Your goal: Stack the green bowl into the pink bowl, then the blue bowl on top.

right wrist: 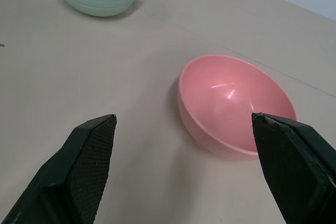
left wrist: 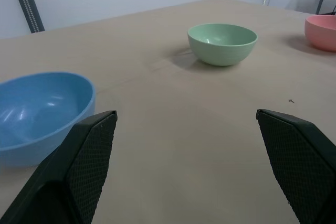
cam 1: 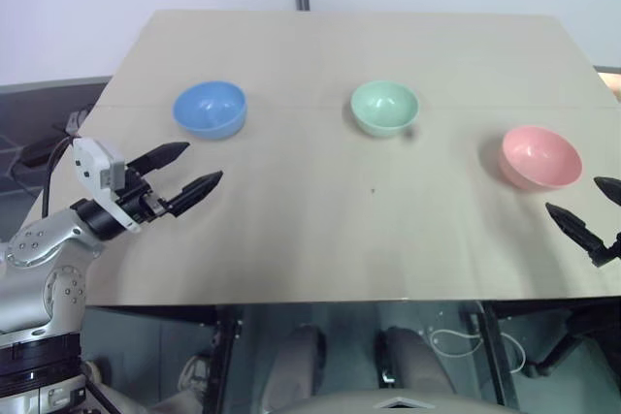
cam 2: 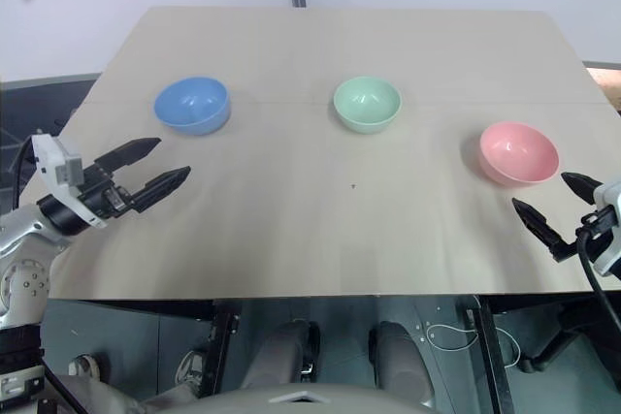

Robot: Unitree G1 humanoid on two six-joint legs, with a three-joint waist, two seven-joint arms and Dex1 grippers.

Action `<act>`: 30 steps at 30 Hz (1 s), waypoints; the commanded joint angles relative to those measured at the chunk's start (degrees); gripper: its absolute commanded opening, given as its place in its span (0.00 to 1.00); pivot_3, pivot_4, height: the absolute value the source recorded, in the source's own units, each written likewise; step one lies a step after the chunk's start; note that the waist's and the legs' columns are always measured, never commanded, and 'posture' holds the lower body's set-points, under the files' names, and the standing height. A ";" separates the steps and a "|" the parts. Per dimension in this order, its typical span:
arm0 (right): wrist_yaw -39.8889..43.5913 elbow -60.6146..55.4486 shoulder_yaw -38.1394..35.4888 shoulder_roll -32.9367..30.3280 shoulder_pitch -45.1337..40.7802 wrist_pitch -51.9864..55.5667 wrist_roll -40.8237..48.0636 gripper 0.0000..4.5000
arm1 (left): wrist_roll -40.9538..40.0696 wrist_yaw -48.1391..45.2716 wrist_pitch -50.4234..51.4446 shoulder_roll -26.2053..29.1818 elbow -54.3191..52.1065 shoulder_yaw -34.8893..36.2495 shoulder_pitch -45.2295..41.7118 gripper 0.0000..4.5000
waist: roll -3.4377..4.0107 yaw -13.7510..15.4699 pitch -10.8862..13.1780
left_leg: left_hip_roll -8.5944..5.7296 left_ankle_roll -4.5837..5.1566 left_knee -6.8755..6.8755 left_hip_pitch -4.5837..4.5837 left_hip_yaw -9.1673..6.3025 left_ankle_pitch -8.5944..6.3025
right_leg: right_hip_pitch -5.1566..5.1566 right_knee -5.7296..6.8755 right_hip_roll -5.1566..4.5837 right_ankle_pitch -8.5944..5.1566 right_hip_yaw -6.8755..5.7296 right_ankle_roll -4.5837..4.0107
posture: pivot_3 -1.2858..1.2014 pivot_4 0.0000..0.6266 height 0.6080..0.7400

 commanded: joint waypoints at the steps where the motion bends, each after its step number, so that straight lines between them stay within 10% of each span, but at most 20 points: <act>1: 0.27 -1.30 -1.23 -0.83 -0.66 -0.18 -0.11 1.00 | -1.02 -0.88 -0.08 0.76 -1.12 1.61 -0.74 1.00 | 0.00 0.00 0.00 | 0.00 0.00 0.00 0.00 0.00 0.00 | 0.00 0.00 0.00 0.00 0.00 0.00 | 0.52 0.24 1.00; 20: 1.31 32.44 29.63 -5.85 -31.52 -3.67 -22.05 1.00 | -5.67 -12.27 0.20 -5.05 -11.58 -10.85 -5.71 1.00 | 0.02 -0.26 0.02 | -0.05 0.00 0.00 -0.05 0.07 0.00 | -0.09 0.03 0.02 0.01 0.03 0.00 | 0.52 0.24 1.00; 30: 4.78 40.13 33.35 -6.31 -38.99 -6.85 -25.85 0.04 | -6.54 -10.08 0.51 -6.60 -13.83 -10.48 -2.92 1.00 | 0.03 -0.18 0.02 | -0.04 0.00 0.02 -0.10 0.05 0.00 | -0.13 0.03 -0.01 0.02 0.01 0.00 | 0.52 0.24 1.00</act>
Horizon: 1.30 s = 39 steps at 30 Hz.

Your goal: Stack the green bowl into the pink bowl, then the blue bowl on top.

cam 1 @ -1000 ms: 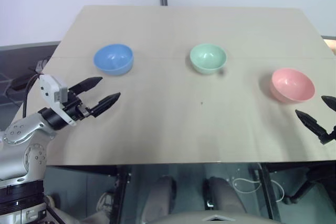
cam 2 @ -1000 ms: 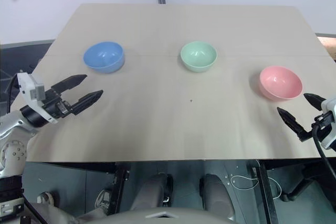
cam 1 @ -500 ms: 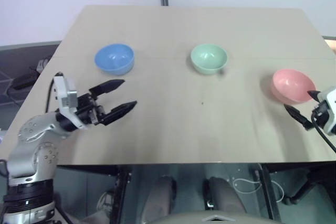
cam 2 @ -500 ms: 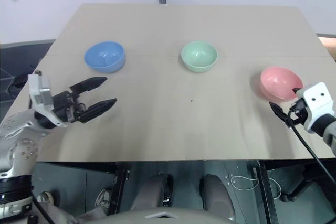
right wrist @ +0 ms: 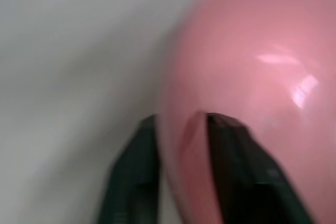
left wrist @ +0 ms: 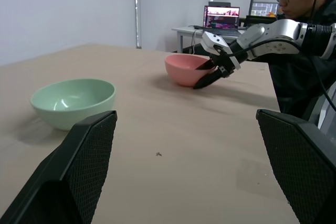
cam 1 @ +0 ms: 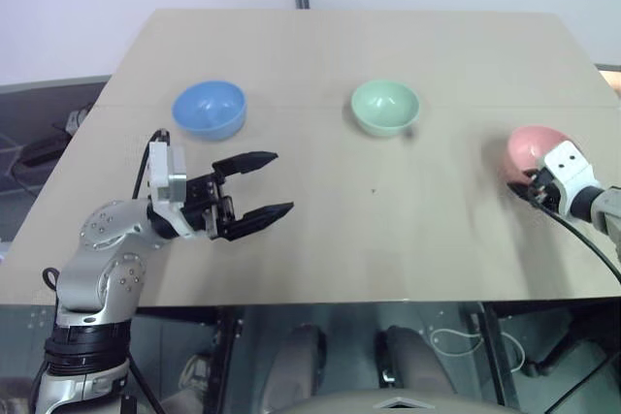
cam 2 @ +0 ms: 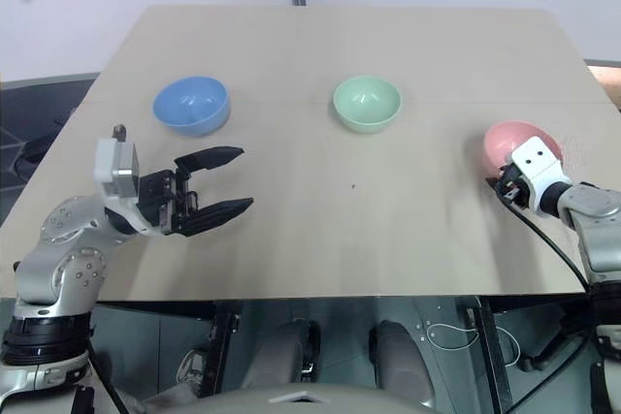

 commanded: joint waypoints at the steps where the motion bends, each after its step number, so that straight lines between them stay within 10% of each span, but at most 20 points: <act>1: 1.03 -0.31 -0.40 -1.42 -1.74 -1.13 -0.82 0.02 | -1.05 1.71 -0.31 -0.77 -3.55 1.18 1.06 1.00 | -0.03 0.00 -0.01 | 0.00 0.00 0.02 0.01 0.01 0.00 | 0.02 0.00 -0.01 0.00 0.01 0.01 | 0.52 0.24 1.00; 13: 6.07 -29.37 9.34 4.24 3.69 3.83 2.99 0.02 | 3.01 5.62 -2.15 -1.68 -1.27 1.08 2.68 1.00 | 0.08 -0.06 0.05 | 0.07 0.00 -0.03 -0.02 -0.09 0.00 | -0.04 0.01 0.07 0.00 -0.03 0.00 | 0.52 0.24 1.00; 19: 3.06 -26.05 20.02 11.56 1.65 5.36 -3.11 0.02 | 1.99 5.39 -1.05 -1.77 -1.24 0.60 2.22 1.00 | -0.20 0.06 -0.12 | 0.00 0.00 0.07 0.00 -0.11 0.00 | 0.03 0.01 -0.03 0.01 -0.08 0.01 | 0.52 0.24 1.00; 29: 1.72 -29.47 18.20 13.03 -3.49 7.07 -5.13 0.95 | 3.05 7.03 -1.54 -2.42 -1.77 0.66 3.40 1.00 | -0.27 0.00 -0.17 | 0.02 -0.02 0.00 0.08 -0.13 0.00 | 0.03 0.04 0.00 0.01 -0.09 -0.01 | 0.52 0.24 1.00; 39: -1.42 -27.34 13.59 20.24 -21.05 17.52 2.70 0.95 | 5.54 10.23 -2.69 -4.23 -0.57 -0.07 2.71 1.00 | -0.19 -0.05 -0.11 | 0.02 -0.02 -0.02 -0.15 -0.14 0.00 | -0.21 0.04 -0.02 0.02 -0.10 -0.02 | 0.52 0.24 1.00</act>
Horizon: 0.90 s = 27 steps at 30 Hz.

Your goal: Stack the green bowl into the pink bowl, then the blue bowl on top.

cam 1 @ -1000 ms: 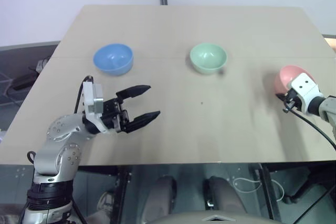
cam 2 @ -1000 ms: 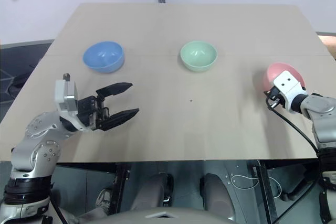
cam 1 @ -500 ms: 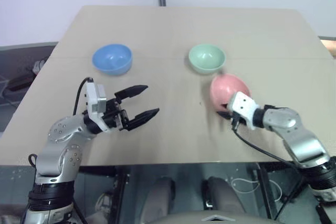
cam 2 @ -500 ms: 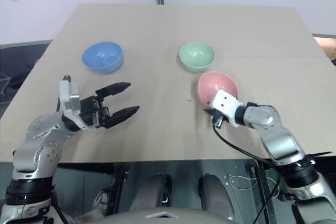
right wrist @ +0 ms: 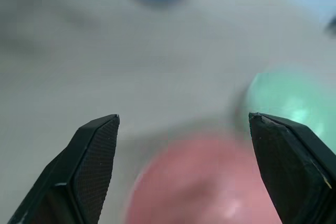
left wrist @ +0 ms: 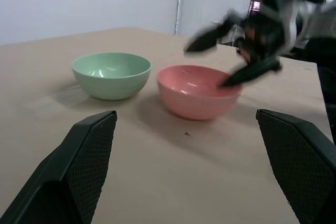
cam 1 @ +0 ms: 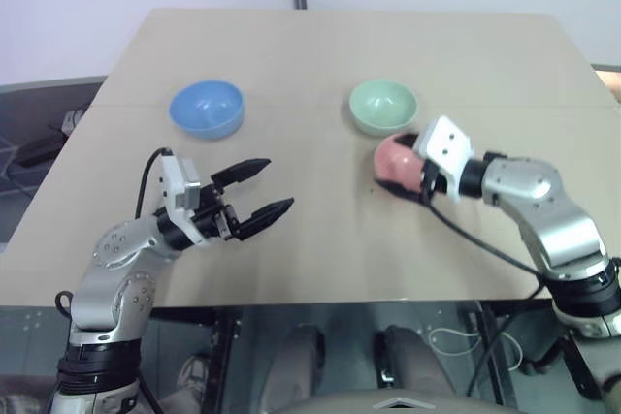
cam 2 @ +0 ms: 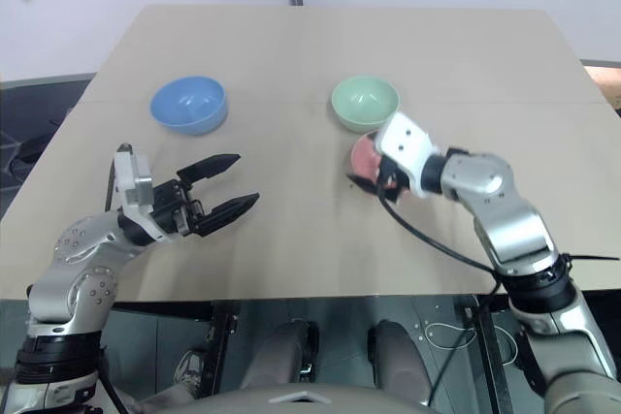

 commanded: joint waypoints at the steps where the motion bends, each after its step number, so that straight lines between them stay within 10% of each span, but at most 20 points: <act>1: -5.08 10.43 0.04 4.37 -7.08 -0.81 -2.16 0.95 | 0.61 0.62 -1.35 -0.63 0.12 0.04 -0.72 1.00 | -0.01 -0.02 -0.01 | 0.00 0.00 0.00 0.00 0.00 0.00 | 0.00 0.00 0.00 0.00 0.00 0.00 | 0.52 0.24 1.00; 11: -10.71 57.51 5.83 16.57 -23.95 -18.89 -12.31 0.95 | -0.83 1.11 -0.54 -0.89 -3.69 1.74 3.19 1.00 | 0.00 -0.60 0.00 | -0.06 -0.28 -0.11 -0.41 0.35 0.17 | -0.64 0.10 0.00 0.02 0.12 -0.02 | 0.52 0.24 1.00; 22: -8.46 69.64 5.68 18.19 -30.75 -26.99 -15.74 0.02 | -1.22 3.75 -1.15 -1.61 -8.17 3.10 8.57 1.00 | 0.00 -1.57 0.00 | -0.08 -0.30 -0.02 -1.09 0.46 0.18 | -1.41 0.39 -0.08 0.03 0.17 0.00 | 0.52 0.24 1.00; 27: -7.17 62.32 4.46 17.51 -29.93 -27.09 -15.20 0.01 | -0.98 4.04 -1.36 -1.68 -7.70 2.77 8.25 1.00 | 0.01 -1.56 0.00 | -0.09 -0.32 0.03 -1.06 0.46 0.20 | -1.51 0.73 -0.08 0.02 0.19 -0.01 | 0.52 0.24 1.00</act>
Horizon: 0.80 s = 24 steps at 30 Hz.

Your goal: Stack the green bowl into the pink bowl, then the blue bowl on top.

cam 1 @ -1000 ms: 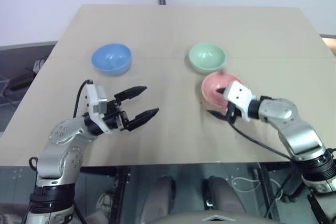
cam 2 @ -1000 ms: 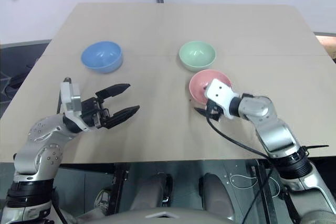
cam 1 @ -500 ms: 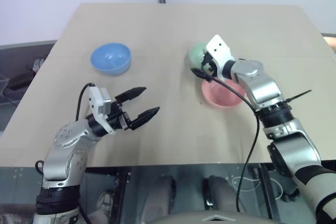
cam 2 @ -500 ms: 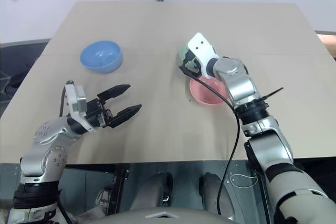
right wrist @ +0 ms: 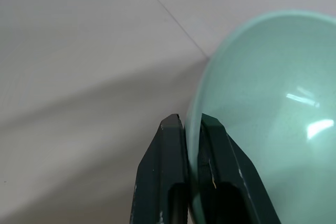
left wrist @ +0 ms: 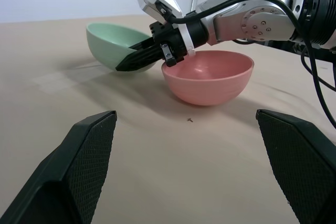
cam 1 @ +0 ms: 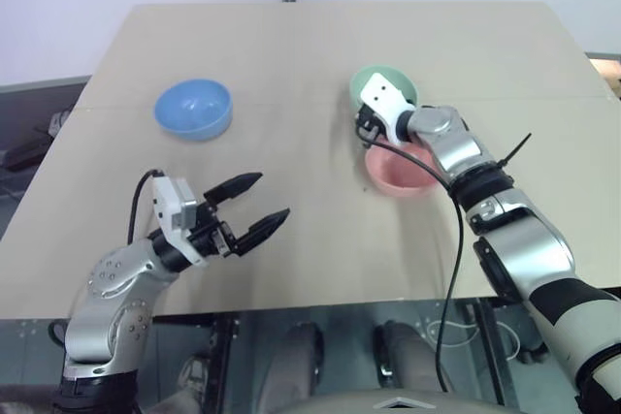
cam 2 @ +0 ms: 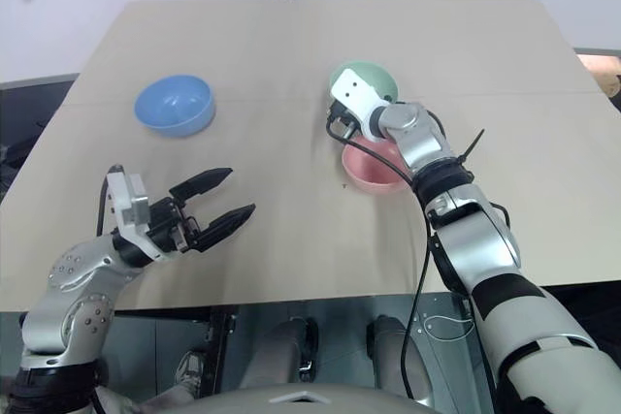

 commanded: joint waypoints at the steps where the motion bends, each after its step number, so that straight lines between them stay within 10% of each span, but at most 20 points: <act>1: 1.45 -9.27 -2.43 -1.17 -0.67 -0.23 1.31 0.01 | -0.36 0.27 -1.21 -0.01 -1.59 0.55 -0.70 1.00 | 0.01 0.01 0.01 | 0.00 0.01 0.01 0.01 0.00 -0.01 | -0.02 0.06 0.00 0.00 0.01 0.00 | 0.52 0.24 1.00; 14: 13.53 -76.74 -8.06 -21.30 31.44 35.56 16.29 0.01 | 1.33 1.26 -2.22 -1.33 4.13 -1.25 -6.41 1.00 | 0.02 1.61 0.01 | -0.04 0.22 0.03 -0.10 -0.15 -0.12 | 0.05 -0.10 -0.15 0.00 -0.06 0.00 | 0.52 0.24 1.00; 24: 3.32 -80.92 -10.81 -20.81 34.95 38.99 15.66 0.87 | 10.72 10.81 -2.65 -1.32 9.55 -1.80 -15.13 1.00 | 0.01 1.40 0.00 | 0.01 0.22 0.33 0.10 -0.15 -0.10 | 0.16 0.22 0.04 0.00 -0.17 0.00 | 0.52 0.24 1.00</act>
